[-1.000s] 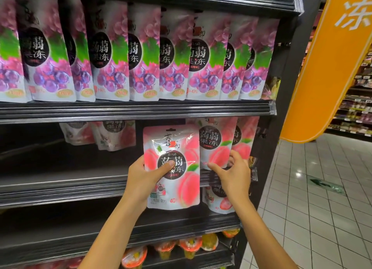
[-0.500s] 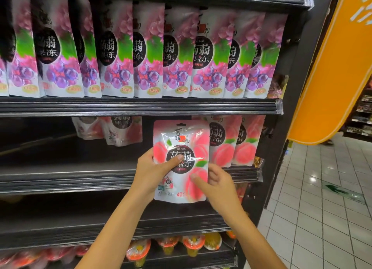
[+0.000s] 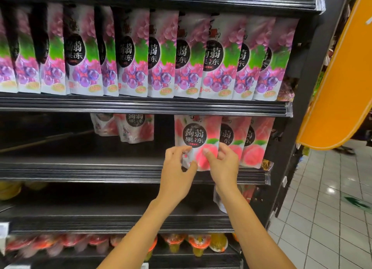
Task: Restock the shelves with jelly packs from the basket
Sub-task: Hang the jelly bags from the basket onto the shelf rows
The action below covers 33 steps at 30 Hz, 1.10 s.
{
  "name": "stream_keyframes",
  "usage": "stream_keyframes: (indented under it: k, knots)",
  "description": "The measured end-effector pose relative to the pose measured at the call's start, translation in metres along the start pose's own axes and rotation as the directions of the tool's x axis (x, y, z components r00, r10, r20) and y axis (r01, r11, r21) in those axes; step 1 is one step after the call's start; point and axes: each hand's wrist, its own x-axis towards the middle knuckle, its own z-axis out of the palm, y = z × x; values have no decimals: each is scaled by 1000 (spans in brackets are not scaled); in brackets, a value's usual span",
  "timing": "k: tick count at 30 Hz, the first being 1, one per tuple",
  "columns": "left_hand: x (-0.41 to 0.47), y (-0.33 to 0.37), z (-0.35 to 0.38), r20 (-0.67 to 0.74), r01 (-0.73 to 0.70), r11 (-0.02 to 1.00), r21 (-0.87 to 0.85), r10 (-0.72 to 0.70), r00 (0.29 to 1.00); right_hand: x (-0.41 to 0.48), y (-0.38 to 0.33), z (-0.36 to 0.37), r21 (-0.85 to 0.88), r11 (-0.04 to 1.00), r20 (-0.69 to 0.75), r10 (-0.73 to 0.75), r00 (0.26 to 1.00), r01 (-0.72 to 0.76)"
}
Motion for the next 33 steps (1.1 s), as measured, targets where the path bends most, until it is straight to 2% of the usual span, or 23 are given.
stream_keyframes:
  k: [6, 10, 14, 16, 22, 25, 28, 30, 33]
  knots:
    - [-3, -7, 7, 31, 27, 1000, 1, -27, 999, -6, 19, 2, -13, 996, 66, -87, 994, 88]
    - [-4, -10, 10, 27, 34, 999, -2, -34, 999, -12, 30, -6, -246, 956, -30, -172, 985, 160]
    - [-3, -11, 15, 12, 34, 999, -4, -34, 999, -12, 35, -9, -517, 840, -100, -248, 964, 163]
    - [-3, -9, 17, 21, 33, 999, 0, -33, 999, -13, 34, -9, -581, 799, -111, -268, 957, 157]
    - [-13, -7, 9, 5, 77, 988, -134, -77, 997, -21, 39, -14, -508, 841, -123, -284, 951, 186]
    - [-26, -10, -1, -57, 94, 972, -217, -109, 992, -36, 42, -12, -452, 851, -137, -363, 922, 268]
    - [-47, -22, -17, -138, 106, 958, -266, -147, 979, -60, 56, -5, -352, 866, -85, -406, 910, 354]
    - [-65, -36, -28, -141, 121, 957, -264, -163, 977, -81, 72, 1, -318, 880, -1, -372, 928, 353]
    - [-100, -70, -47, -52, 215, 946, -242, -234, 971, -125, 109, 16, -334, 914, 140, -194, 971, 231]
